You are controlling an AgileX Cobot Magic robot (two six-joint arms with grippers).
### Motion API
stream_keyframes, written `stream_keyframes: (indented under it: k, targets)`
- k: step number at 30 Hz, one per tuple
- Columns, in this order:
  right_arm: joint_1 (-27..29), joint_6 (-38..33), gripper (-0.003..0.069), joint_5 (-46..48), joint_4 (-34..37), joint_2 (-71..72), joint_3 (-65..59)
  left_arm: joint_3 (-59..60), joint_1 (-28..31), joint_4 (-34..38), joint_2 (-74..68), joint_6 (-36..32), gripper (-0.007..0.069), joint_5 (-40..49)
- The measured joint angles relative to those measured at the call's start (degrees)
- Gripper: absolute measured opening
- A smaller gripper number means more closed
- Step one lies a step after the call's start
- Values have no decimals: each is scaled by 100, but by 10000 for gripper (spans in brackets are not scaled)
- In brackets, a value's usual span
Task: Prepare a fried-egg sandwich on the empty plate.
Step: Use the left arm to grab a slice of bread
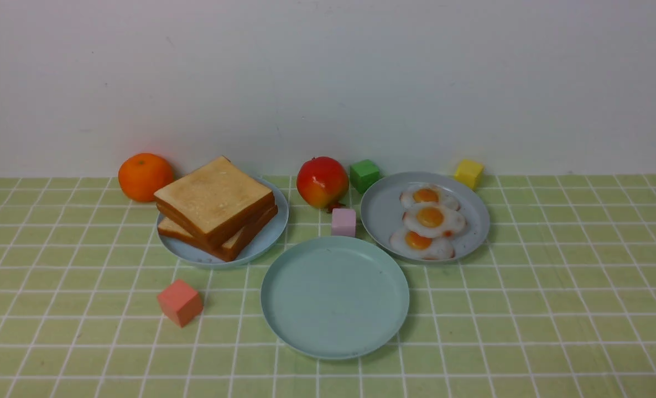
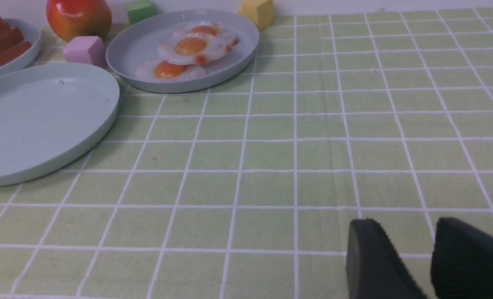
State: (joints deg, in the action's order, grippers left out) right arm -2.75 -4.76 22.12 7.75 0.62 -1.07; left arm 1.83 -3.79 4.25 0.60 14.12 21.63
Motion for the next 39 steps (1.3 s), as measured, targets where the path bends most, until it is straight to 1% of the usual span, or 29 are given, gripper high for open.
stream_keyframes:
  k: [14, 17, 20, 21, 25, 28, 31, 33, 35, 37, 39]
  targets:
    - [0, 0, 241, 0, 13, 0, 0, 0, 0, 0, 0, 0, 238, 0]
    - [0, 0, 241, 0, 2, 0, 0, 0, 0, 50, 0, 42, 238, -139]
    - [0, 0, 241, 0, 2, 0, 0, 0, 0, 515, 0, 325, 238, -396]
    - [0, 0, 241, 0, 2, 0, 0, 0, 0, 820, 0, 566, 238, -527]
    - [0, 0, 241, 0, 2, 0, 0, 0, 0, 1874, 0, 1172, 238, -1042]
    - [0, 0, 241, 0, 2, 0, 0, 0, 0, 2515, 0, 1398, 238, -1460]
    - [0, 0, 241, 0, 2, 0, 0, -8, 0, 2742, 0, 1440, 237, -1735]
    - [0, 0, 241, 0, 2, 0, 0, -130, 0, 2729, 0, 1417, 219, -1590]
    - [0, 0, 241, 0, 2, 0, 0, -504, 0, 2605, 0, 1209, 175, -1251]
    - [0, 0, 241, 0, 2, 0, 0, -947, 0, 2490, -141, 808, 109, -872]
    - [0, 0, 241, 0, 2, 0, 0, -1553, -14, 2415, -603, 264, 39, -314]
